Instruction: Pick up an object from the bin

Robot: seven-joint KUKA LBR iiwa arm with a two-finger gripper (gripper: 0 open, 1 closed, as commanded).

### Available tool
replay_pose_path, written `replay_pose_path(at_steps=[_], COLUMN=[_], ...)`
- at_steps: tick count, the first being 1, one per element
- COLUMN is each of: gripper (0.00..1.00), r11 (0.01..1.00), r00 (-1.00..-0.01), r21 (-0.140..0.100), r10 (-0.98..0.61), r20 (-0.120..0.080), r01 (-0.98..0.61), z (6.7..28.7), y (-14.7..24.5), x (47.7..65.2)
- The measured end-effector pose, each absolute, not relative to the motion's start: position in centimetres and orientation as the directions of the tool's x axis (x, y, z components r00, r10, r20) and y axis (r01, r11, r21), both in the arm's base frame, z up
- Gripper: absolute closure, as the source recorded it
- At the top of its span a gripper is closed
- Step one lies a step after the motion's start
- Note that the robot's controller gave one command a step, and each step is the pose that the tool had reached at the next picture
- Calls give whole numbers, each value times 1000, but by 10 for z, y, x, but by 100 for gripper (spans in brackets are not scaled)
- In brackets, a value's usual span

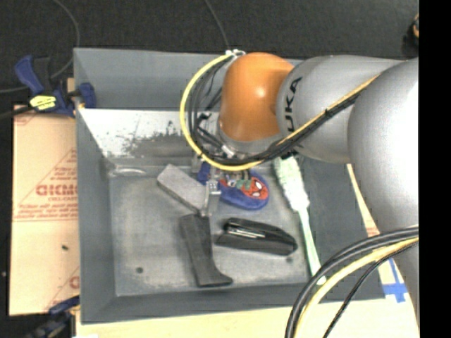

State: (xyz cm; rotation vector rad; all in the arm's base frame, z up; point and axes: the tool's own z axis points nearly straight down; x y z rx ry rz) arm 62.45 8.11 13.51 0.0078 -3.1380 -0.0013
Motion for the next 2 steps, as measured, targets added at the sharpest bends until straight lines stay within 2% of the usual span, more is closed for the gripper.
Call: replay_pose_path(at_steps=[1,2], gripper=[0,0], r11=[1000,953], r00=[-1000,-953], r21=[1,4], r10=[-2,304], r20=[-4,3], r01=[-2,304], z=[140,73], y=[81,68], x=[626,643])
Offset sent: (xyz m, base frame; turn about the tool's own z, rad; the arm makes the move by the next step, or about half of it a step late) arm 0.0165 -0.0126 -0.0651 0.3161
